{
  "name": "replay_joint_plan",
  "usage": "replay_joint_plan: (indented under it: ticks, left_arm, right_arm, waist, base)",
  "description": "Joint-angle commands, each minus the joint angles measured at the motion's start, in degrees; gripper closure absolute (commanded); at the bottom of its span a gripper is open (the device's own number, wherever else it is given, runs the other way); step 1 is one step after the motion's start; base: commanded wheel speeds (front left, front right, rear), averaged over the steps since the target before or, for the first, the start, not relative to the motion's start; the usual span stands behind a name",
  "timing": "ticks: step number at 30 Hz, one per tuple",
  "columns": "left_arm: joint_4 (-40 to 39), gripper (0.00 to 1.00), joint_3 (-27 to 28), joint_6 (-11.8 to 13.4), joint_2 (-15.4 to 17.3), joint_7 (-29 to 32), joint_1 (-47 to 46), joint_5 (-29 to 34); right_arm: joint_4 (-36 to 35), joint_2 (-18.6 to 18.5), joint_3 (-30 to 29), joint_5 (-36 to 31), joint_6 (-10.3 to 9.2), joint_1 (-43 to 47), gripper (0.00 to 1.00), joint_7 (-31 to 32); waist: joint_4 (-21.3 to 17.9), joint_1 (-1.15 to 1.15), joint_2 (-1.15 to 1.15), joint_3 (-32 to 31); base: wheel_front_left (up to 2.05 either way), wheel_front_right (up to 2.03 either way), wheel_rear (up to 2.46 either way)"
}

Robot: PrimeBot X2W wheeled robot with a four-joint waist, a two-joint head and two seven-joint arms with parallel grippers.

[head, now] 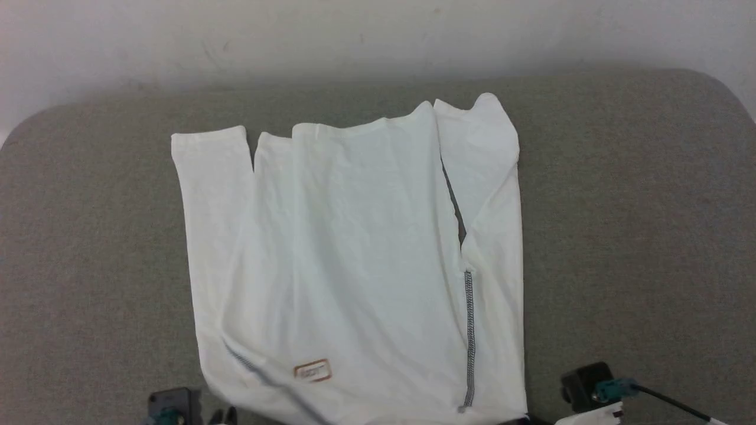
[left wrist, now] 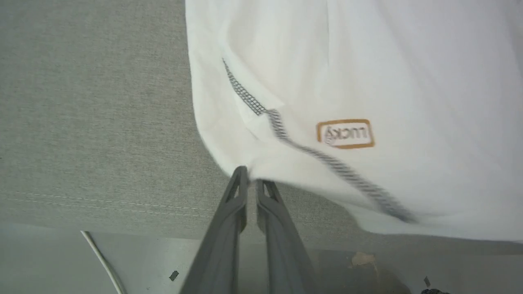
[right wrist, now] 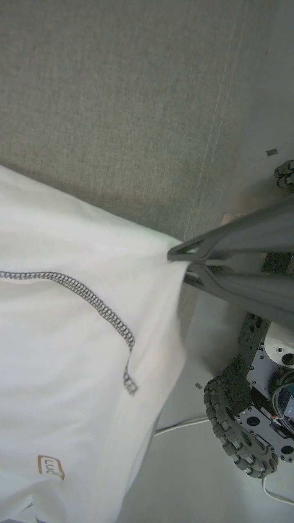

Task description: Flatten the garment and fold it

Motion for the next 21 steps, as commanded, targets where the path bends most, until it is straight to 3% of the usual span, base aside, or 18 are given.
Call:
replay_joint_plan:
  ticks: [1,5,10,17,21]
  left_arm:
    - [2.3,0.0,1.4,-0.6,0.6,-1.0,-1.5,-0.1]
    - [5.0,0.0,1.5,-2.3,-1.1,-3.4,-3.3,-0.3]
    - [4.4,0.0,3.3,-2.1,-0.8,-7.4,-3.0,0.7]
    - [0.6,0.0,7.0,-1.4,2.7,-11.6,-4.5,3.6]
    - [-1.3,0.0,8.2,-3.0,5.0,-12.3,-8.5,4.8]
  right_arm:
    - [1.3,-1.3,-1.8,-0.7,-0.94,-0.9,0.0,-1.1]
    - [2.7,-1.2,-1.1,-0.3,-0.94,-1.5,0.0,-3.6]
    - [-1.7,-1.2,0.7,0.7,-0.94,-0.6,0.0,-7.4]
    - [-10.8,-1.2,-1.6,1.3,-0.94,-1.2,0.0,-15.2]
    - [-13.1,-1.2,-3.5,2.0,-0.94,-4.7,0.0,-19.2]
  waist:
    - [0.0,-0.01,0.0,0.2]
    - [0.0,-0.01,0.0,-0.3]
    - [-0.4,-0.01,0.0,-1.6]
    - [-0.8,-0.01,0.0,-4.0]
    - [-1.1,-0.01,0.0,-4.5]
  base:
    - [0.0,0.0,0.0]
    - [0.0,0.0,0.0]
    - [0.0,0.0,0.0]
    - [0.0,0.0,0.0]
    - [0.0,0.0,0.0]
